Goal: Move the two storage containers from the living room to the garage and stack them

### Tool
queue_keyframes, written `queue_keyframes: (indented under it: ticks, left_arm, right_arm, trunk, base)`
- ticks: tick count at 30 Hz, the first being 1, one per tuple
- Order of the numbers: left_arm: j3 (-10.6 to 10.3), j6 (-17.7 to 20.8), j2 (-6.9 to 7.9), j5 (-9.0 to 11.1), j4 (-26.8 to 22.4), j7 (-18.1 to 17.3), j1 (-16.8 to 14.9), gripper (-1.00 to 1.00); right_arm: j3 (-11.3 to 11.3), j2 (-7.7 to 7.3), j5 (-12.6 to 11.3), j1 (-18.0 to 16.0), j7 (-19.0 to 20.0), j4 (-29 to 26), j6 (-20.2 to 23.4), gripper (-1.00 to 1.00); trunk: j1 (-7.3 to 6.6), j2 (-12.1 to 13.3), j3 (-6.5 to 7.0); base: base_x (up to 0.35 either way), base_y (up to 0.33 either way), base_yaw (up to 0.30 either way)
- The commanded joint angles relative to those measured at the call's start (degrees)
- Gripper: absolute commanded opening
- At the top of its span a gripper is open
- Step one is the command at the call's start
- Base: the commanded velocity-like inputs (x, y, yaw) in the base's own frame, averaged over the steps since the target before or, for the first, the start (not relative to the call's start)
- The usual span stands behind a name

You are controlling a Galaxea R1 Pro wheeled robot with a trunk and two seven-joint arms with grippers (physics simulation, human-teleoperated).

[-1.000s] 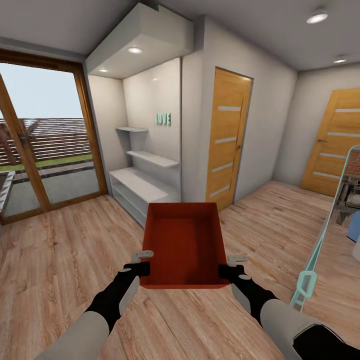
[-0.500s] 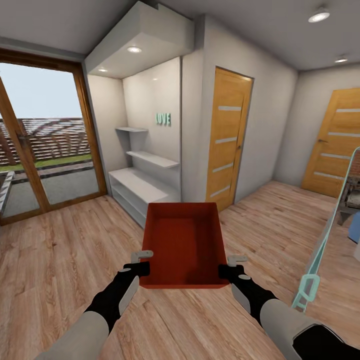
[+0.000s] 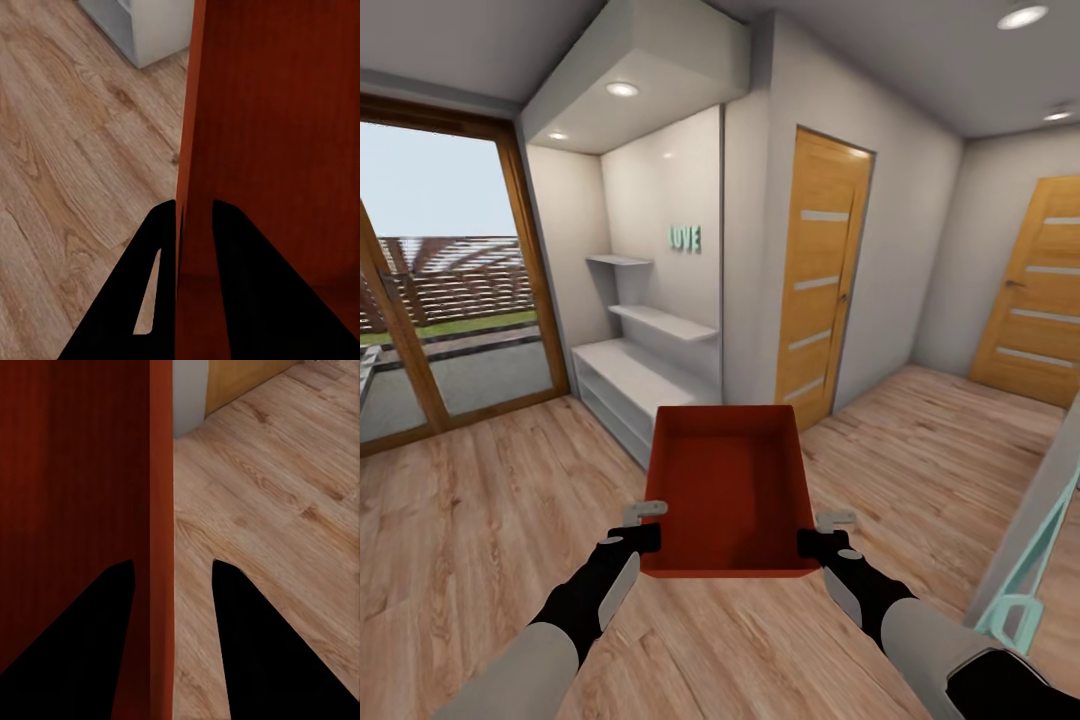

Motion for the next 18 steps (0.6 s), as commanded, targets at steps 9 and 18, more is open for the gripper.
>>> queue_keyframes:
  ticks: [9,18]
  left_arm:
    - [-0.5,0.4,0.55,0.0,-0.1,0.9,0.0,-1.0]
    - [-0.5,0.4,0.55,0.0,-0.1,0.9,0.0,-1.0]
  right_arm:
    - [-0.8,-0.2,-0.3,-0.1,0.0,0.0,-0.3,-1.0]
    - [-0.8,-0.2,-0.3,-0.1,0.0,0.0,-0.2,-1.0]
  trunk:
    - [0.05,0.0,-0.02]
    - [0.05,0.0,-0.02]
  base:
    - [0.32,0.0,0.0]
    - [0.321,0.0,0.0]
